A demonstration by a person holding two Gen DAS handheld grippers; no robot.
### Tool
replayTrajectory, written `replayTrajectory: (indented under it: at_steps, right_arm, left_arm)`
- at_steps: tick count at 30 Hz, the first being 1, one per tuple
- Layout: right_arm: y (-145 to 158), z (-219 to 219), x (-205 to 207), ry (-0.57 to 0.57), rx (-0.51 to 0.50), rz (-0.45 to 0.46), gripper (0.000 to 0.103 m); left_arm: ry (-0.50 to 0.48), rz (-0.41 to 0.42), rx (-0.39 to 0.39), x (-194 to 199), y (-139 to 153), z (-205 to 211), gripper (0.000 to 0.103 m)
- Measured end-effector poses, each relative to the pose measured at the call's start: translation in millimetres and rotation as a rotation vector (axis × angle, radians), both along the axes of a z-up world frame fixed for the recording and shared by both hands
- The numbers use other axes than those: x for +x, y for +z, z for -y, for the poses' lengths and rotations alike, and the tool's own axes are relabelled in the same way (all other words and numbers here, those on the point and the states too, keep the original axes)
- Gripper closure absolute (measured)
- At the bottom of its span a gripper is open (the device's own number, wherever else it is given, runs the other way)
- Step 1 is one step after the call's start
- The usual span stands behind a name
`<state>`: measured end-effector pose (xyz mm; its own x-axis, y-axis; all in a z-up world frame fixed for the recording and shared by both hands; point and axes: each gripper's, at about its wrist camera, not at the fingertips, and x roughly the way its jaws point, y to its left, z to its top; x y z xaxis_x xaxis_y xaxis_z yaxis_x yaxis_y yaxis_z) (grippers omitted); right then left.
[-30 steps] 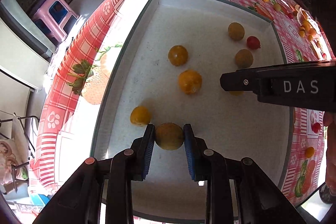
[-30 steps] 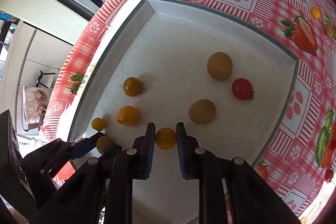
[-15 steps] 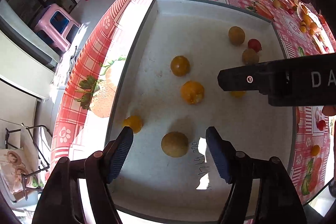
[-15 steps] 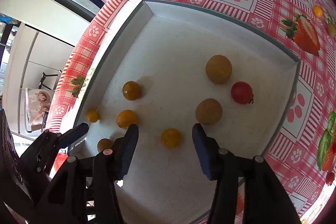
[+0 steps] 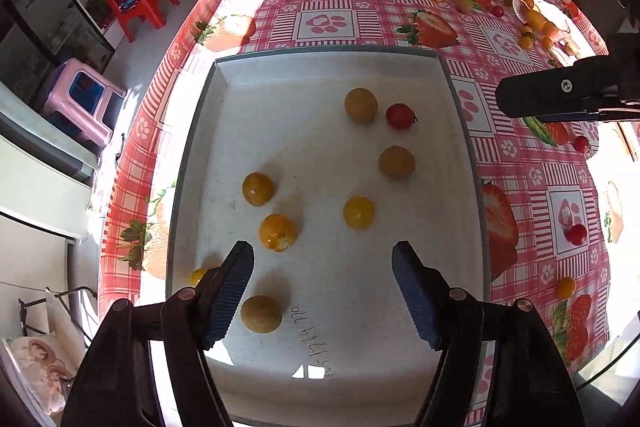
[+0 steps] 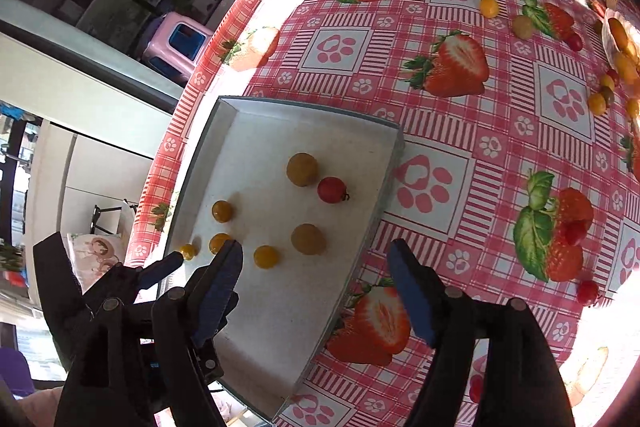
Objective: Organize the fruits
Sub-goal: 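Move both open grippers back over the tomatoes on the tablecloth, then grasp a yellow cherry tomato with the left gripper while the right grasps a red one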
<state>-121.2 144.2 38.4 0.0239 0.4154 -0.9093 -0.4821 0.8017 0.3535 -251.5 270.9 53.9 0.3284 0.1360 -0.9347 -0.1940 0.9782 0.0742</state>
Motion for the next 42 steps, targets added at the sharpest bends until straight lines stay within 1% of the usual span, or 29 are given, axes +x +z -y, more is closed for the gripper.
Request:
replayTrajectory:
  at_steps: [3, 9, 13, 18, 24, 31, 38, 40, 42]
  right_arm:
    - [1, 40, 8, -0.072, -0.029, -0.001, 0.025]
    - [-5, 103, 15, -0.184, -0.099, -0.003, 0.025]
    - [-10, 140, 14, -0.238, -0.146, -0.006, 0.025]
    - [-21, 168, 14, -0.282, -0.184, -0.018, 0.025]
    - [-33, 182, 17, -0.284, -0.212, -0.015, 0.025]
    - [-41, 185, 23, -0.254, -0.239, 0.002, 0.025]
    - [-43, 178, 30, -0.225, -0.247, 0.042, 0.025]
    - [-44, 174, 32, -0.216, -0.25, 0.05, 0.03]
    - [-45, 170, 33, -0.207, -0.257, 0.064, 0.032]
  left_arm:
    - [-0.045, 0.016, -0.009, 10, 9, 19, 0.03]
    - [-0.144, 0.032, -0.039, 21, 21, 62, 0.03]
    - [-0.209, 0.017, -0.074, 27, 17, 97, 0.03]
    - [-0.256, -0.037, -0.121, 22, 2, 133, 0.03]
    - [-0.261, -0.095, -0.159, 13, -16, 159, 0.03]
    - [-0.259, -0.12, -0.175, 12, -31, 182, 0.03]
    - [-0.235, -0.155, -0.155, 10, -48, 203, 0.03]
    - [-0.236, -0.144, -0.136, 8, -49, 207, 0.03]
    - [-0.237, -0.14, -0.114, 5, -49, 212, 0.032]
